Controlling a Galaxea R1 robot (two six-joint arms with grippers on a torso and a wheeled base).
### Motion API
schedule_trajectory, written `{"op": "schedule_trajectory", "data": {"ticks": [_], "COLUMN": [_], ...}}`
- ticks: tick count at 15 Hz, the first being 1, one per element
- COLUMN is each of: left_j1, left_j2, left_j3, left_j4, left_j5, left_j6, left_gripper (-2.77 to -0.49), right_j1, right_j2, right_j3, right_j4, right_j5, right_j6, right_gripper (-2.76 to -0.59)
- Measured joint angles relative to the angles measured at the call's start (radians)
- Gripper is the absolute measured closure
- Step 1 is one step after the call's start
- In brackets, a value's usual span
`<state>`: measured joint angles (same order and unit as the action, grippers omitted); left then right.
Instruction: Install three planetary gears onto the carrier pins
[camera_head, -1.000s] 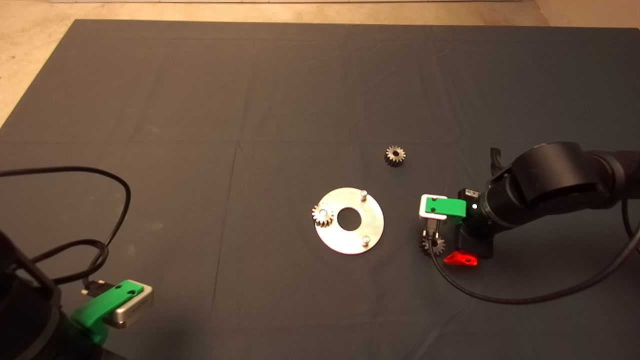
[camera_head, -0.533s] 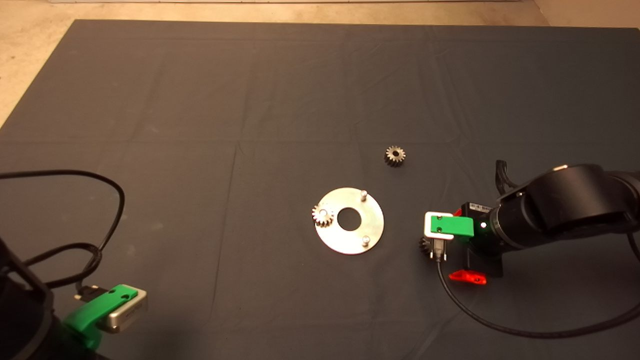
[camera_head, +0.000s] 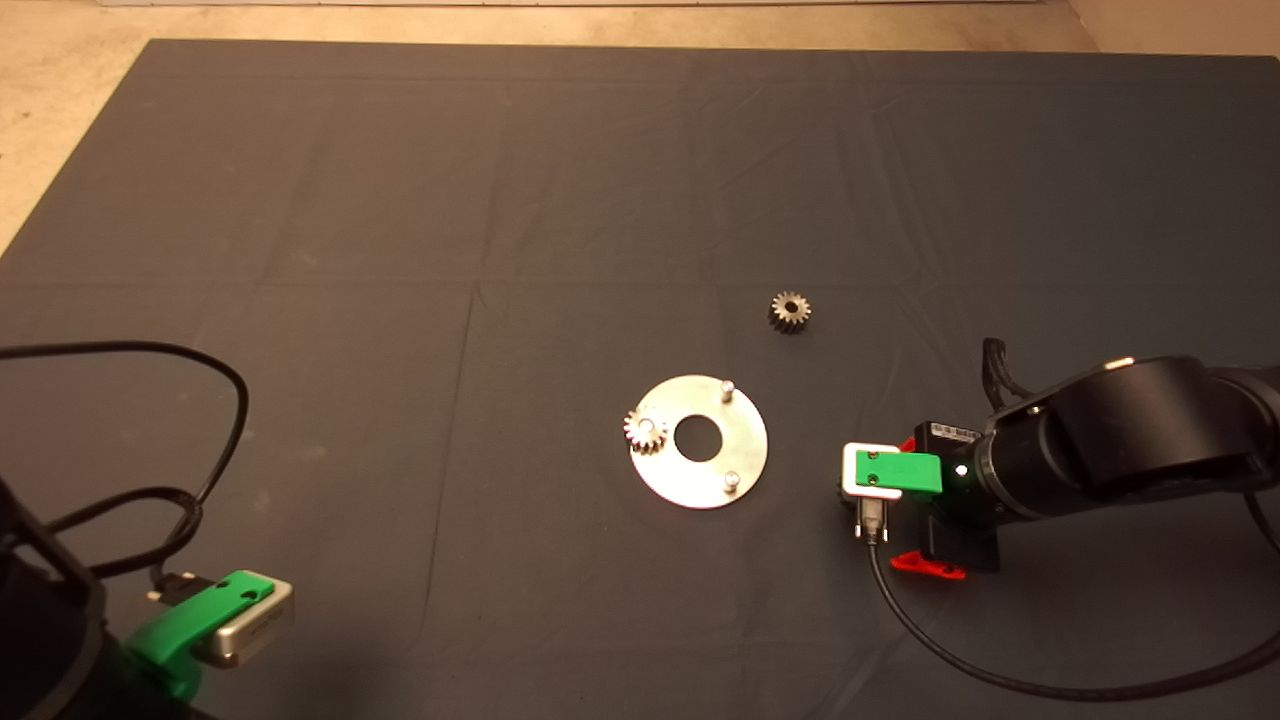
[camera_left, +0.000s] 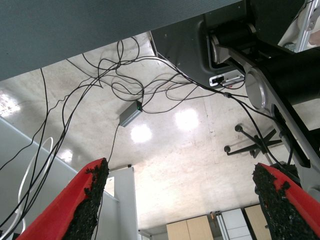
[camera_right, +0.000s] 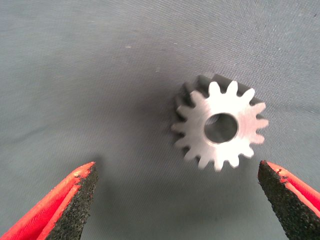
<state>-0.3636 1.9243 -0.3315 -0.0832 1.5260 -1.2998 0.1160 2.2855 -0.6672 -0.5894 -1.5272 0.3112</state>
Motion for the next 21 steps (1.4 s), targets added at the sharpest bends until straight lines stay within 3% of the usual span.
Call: {"op": "schedule_trajectory", "data": {"ticks": [2, 8, 15, 21], "left_j1": [0.0, 0.0, 0.0, 0.0], "left_j2": [0.0, -0.002, -0.005, -0.005], "left_j3": [0.0, 0.0, 0.0, 0.0], "left_j4": [-0.003, -0.008, -0.01, -0.011], "left_j5": [0.0, 0.0, 0.0, 0.0], "left_j6": [0.0, 0.0, 0.0, 0.0], "left_gripper": [-2.04, -2.04, -2.04, -2.04], "right_j1": [-0.009, -0.014, -0.019, -0.019], "right_j2": [0.008, 0.033, 0.042, 0.043], "right_j3": [-0.017, -0.044, -0.061, -0.064], "right_j4": [-0.003, -0.01, -0.041, -0.043], "right_j5": [-0.001, -0.002, -0.001, -0.001], "right_j6": [0.004, 0.044, 0.079, 0.099], "right_gripper": [-2.24, -2.21, -1.94, -1.83]}}
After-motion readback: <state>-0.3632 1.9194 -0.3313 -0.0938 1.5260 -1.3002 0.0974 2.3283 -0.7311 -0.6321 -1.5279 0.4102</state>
